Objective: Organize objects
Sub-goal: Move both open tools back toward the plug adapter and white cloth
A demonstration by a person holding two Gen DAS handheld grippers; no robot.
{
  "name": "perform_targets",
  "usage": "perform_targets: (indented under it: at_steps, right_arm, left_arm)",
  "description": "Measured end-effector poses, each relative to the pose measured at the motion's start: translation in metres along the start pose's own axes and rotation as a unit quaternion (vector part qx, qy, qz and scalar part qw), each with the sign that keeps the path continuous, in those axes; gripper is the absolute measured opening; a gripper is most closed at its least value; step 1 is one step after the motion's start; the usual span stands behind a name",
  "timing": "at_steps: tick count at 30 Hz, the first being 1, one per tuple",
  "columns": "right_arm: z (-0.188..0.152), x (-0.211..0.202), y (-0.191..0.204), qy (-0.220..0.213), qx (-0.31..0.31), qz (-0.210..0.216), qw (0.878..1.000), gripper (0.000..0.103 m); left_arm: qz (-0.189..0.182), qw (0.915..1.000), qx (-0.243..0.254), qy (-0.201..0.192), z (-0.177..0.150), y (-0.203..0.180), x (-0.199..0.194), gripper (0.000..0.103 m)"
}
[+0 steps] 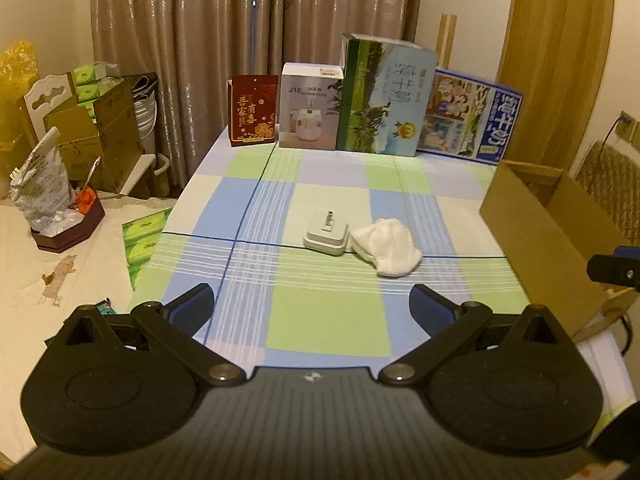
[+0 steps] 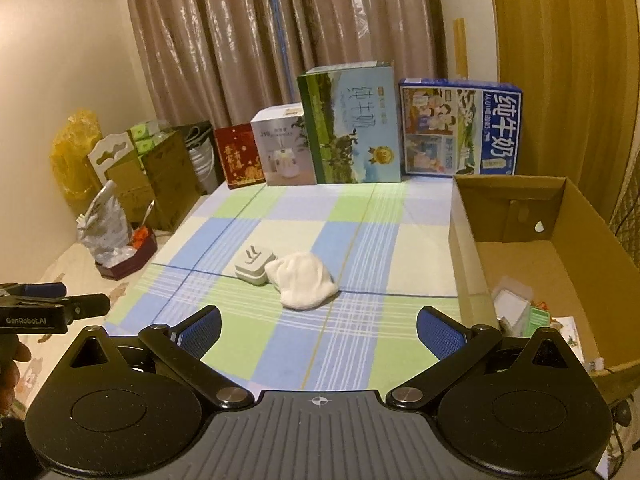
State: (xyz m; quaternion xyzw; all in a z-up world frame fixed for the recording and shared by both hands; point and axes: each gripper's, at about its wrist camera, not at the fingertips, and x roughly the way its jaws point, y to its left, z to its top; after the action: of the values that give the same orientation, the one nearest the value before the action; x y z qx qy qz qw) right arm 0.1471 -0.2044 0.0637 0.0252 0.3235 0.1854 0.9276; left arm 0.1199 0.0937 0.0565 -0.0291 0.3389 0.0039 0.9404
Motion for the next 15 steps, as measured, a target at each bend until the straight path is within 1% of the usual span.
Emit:
perform_targets:
  at_steps: [5,7,11,15]
  right_arm:
    - [0.0,0.037,-0.001,0.009,0.004,0.0,1.0,0.101]
    - [-0.001,0.055,-0.001,0.012,0.002,0.0,1.0,0.101]
    - [-0.005,0.09,0.002,0.024,-0.014,0.0,1.0,0.101]
    - [-0.008,0.125,0.005,0.031,-0.026,0.002,0.999,0.101]
  left_arm:
    - [0.001,0.9999,0.006,0.01,0.004,0.005,0.031,0.102]
    - [0.006,0.9998,0.013,0.011,0.005,0.006,0.046,0.102]
    - [0.015,0.9993,0.029,0.017,0.007,0.007,0.081,0.101]
    - [0.016,0.9988,0.04,0.024,0.01,0.008,0.114,0.101]
